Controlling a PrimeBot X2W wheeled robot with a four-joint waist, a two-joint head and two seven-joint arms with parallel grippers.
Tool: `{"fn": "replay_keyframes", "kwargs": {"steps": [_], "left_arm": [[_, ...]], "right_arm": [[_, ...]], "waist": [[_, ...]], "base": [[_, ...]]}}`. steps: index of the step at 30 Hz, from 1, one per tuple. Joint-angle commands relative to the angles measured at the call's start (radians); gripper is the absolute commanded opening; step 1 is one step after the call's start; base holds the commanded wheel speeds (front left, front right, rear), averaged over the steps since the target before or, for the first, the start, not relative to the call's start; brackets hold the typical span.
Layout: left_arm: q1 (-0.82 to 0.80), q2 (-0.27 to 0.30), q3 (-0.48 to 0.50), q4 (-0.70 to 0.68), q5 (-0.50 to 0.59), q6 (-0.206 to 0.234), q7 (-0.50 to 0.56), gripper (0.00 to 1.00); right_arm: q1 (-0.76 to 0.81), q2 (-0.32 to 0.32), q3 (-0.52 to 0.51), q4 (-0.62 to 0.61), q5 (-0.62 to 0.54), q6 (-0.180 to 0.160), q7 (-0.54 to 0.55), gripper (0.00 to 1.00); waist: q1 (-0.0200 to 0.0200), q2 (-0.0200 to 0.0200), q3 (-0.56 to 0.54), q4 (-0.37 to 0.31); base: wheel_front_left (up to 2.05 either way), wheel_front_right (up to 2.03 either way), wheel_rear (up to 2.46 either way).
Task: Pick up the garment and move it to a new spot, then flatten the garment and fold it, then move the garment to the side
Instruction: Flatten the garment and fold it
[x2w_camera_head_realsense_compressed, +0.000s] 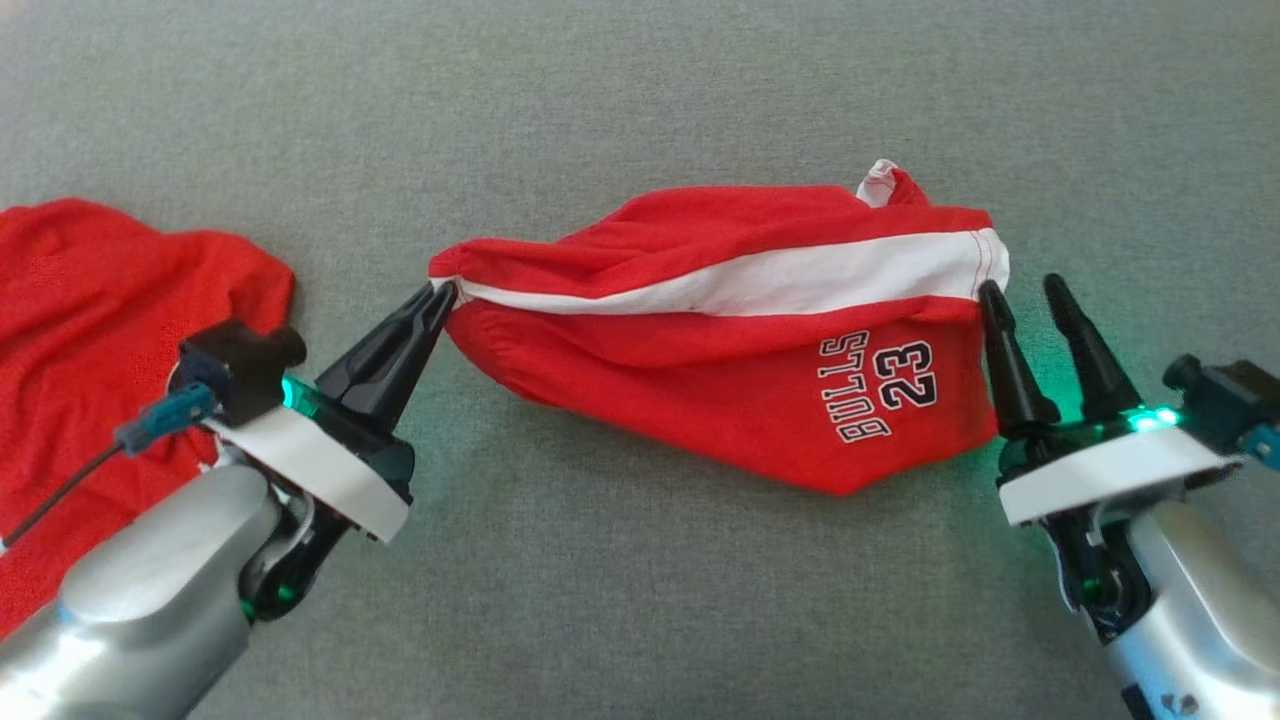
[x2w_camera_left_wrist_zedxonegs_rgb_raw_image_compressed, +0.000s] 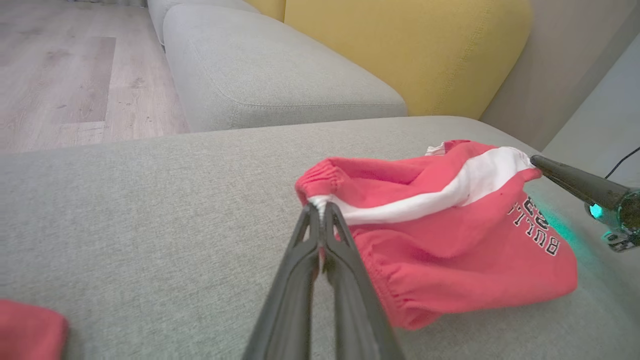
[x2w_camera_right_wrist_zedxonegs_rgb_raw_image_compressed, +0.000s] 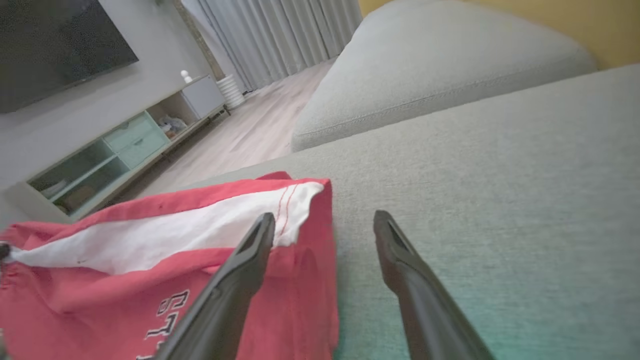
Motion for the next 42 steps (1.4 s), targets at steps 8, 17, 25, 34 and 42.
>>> {"fn": "replay_keyframes", "kwargs": {"steps": [8,17,25,34,42], "left_arm": [[-0.064,0.014,0.036,0.012,0.011,-0.004,-0.011,0.0],[-0.079,0.015,0.026,0.018,0.009,-0.007,-0.012,0.0],[-0.274,0.039,0.056,-0.065,0.059,-0.007,-0.012,0.0],[-0.692,-0.067,0.149,0.001,0.155,-0.007,-0.012,0.0],[-0.862,-0.227,0.329,0.052,0.309,-0.007,-0.012,0.0]], "right_arm": [[-0.098,-0.093,0.197,-0.019,0.293,-0.001,0.016,1.0],[-0.159,-0.173,0.315,-0.068,0.38,-0.001,0.001,0.0],[-0.288,-0.24,0.102,-0.2,0.395,-0.001,-0.002,0.0],[-0.666,-0.359,0.008,-0.176,0.371,-0.001,0.002,0.0],[-0.895,-0.425,-0.044,-0.135,0.356,-0.001,0.0,0.0]], "waist": [[-0.0001,0.0,0.009,0.012],[-0.0001,0.0,0.006,0.01],[-0.0001,0.0,0.047,-0.051],[-0.0001,0.0,0.167,-0.136],[-0.0001,0.0,0.224,-0.168]], "base": [[0.0,0.0,0.0],[0.0,0.0,0.0],[0.0,0.0,0.0],[0.0,0.0,0.0],[0.0,0.0,0.0]]}}
